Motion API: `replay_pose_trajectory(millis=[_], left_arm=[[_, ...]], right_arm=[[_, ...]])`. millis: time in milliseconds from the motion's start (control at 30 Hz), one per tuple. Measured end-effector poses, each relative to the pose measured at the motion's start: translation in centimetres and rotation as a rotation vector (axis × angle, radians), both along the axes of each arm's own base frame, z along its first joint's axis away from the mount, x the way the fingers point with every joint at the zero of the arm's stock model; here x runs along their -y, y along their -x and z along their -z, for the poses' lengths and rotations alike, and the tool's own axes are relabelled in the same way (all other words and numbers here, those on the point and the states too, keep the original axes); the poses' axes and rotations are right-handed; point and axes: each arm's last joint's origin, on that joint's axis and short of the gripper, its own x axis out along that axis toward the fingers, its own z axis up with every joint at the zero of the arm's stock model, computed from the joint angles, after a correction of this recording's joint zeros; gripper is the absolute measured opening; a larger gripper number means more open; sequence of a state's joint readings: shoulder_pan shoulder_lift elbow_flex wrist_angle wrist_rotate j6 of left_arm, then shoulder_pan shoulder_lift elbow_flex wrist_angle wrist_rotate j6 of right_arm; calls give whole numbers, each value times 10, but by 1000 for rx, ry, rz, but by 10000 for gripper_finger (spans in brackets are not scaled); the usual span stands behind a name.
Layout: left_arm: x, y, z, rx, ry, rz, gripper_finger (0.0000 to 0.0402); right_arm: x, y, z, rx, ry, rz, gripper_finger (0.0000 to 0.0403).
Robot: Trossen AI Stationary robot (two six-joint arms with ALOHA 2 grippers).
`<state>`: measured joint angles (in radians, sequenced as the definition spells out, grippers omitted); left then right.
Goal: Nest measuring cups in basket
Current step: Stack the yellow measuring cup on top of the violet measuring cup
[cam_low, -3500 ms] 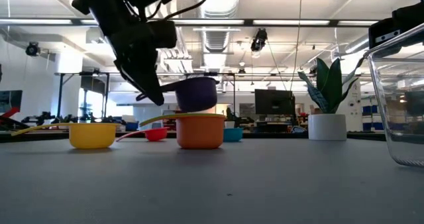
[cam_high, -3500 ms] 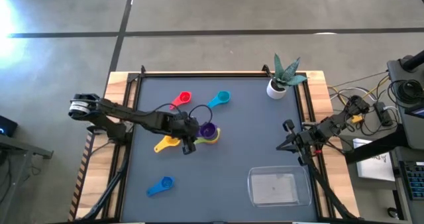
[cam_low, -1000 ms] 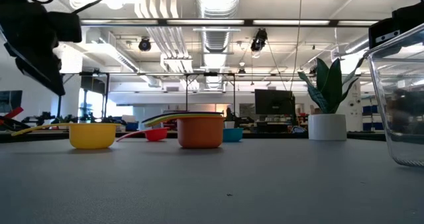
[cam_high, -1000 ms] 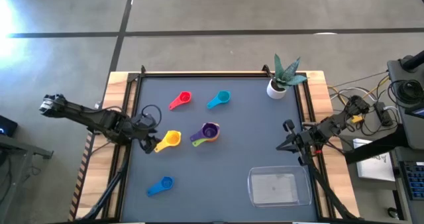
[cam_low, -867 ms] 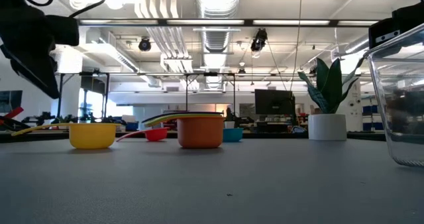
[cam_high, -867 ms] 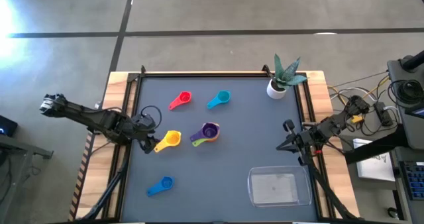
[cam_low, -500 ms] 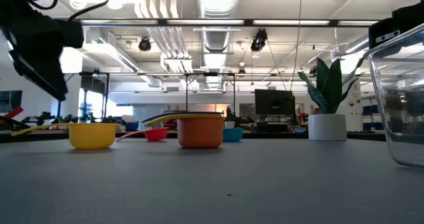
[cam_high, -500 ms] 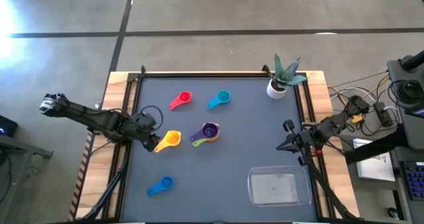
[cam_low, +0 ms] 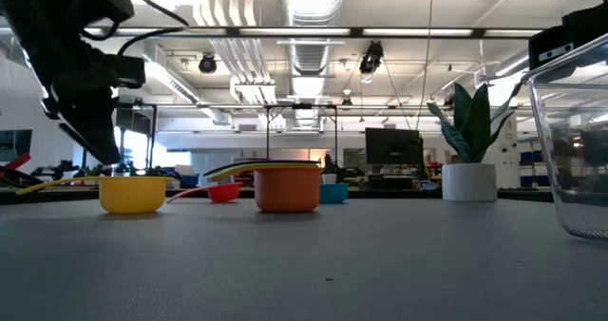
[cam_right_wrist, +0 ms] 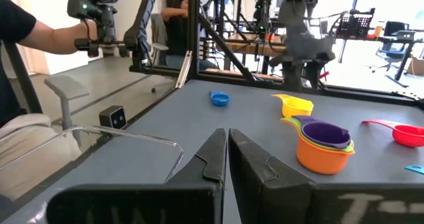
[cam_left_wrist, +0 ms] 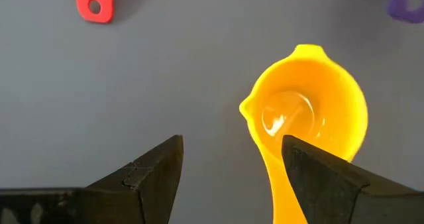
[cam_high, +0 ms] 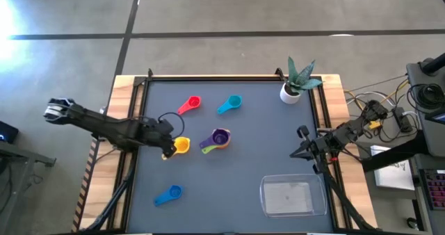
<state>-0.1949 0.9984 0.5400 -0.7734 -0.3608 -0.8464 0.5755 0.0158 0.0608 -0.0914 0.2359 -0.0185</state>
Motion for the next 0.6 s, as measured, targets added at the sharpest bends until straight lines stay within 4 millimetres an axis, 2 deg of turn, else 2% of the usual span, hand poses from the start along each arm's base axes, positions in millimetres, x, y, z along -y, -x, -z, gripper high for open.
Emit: replay_pose_trajectory(millis=[600], left_arm=[[-12, -27, 25, -77, 37, -19, 229]], right_arm=[[0, 0, 0, 0, 0, 0, 9]])
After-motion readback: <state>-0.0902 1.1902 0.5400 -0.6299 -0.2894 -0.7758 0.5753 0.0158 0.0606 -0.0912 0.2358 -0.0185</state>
